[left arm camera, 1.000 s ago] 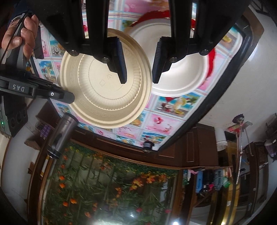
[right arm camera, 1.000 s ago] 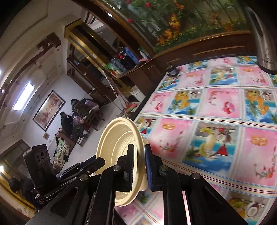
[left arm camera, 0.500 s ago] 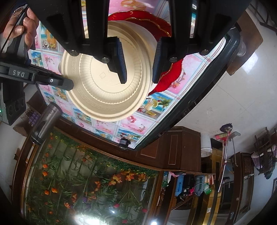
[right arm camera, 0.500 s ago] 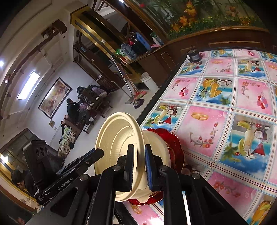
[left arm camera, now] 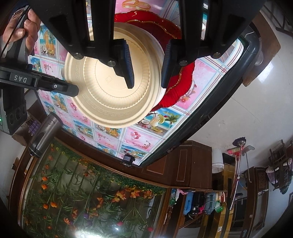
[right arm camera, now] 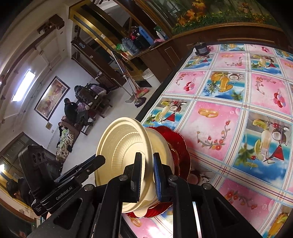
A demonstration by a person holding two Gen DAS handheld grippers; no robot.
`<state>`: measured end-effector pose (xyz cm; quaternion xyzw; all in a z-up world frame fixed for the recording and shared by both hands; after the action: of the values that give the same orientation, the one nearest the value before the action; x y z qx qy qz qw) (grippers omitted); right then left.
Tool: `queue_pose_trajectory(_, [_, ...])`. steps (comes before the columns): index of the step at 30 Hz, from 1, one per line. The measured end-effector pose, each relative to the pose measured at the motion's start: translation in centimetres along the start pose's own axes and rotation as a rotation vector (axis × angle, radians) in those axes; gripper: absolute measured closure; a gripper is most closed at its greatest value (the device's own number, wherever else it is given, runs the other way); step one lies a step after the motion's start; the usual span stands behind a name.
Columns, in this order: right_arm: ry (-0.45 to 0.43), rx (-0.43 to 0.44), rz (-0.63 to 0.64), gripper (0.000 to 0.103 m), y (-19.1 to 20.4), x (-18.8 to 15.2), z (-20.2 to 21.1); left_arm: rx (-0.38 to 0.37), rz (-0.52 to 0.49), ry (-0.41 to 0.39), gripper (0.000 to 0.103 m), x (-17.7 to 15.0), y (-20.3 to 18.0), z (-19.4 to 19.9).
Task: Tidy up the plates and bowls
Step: 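Carry the beige paper bowl with the left tool over the red plate stack, then lower the beige paper bowl with the left tool toward the white bowl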
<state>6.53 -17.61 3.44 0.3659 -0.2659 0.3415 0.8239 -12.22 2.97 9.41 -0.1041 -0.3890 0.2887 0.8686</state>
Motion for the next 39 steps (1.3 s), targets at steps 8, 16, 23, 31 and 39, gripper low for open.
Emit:
queue_pose_trajectory(8, [0.017,-0.013,0.007,0.087,0.0,-0.3,-0.6,0.000,0.006,0.006,0.075,-0.2,0.5,-0.4])
queue_pose_trajectory(16, [0.018,-0.026,0.020,0.087,0.0,-0.5,-0.9,0.000,0.006,0.002,0.075,-0.3,0.6,-0.5])
queue_pose_trajectory(23, [0.018,-0.051,0.049,0.087,0.6,-0.6,-0.8,0.003,0.003,0.000,0.075,-0.3,0.6,-0.5])
queue_pose_trajectory(31, [0.016,-0.090,0.096,0.087,1.3,-0.6,-0.7,0.006,-0.004,-0.004,0.075,-0.3,0.8,-0.5])
queue_pose_trajectory(39, [0.017,-0.136,0.144,0.087,2.1,-0.7,-0.6,0.007,-0.006,-0.009,0.075,-0.3,0.8,-0.4])
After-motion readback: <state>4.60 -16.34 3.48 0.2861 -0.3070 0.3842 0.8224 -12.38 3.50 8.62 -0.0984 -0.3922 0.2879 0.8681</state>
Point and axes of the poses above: each gripper's, at about its wrist camera, not at the fingertips, and z roughly against the way its jaws point, y to its left, x to its top, the point moved 1 cm from there along -z, roughly the way its jaws point, and after that the axes turned 13 degrees about z, right-handed, at the moved point
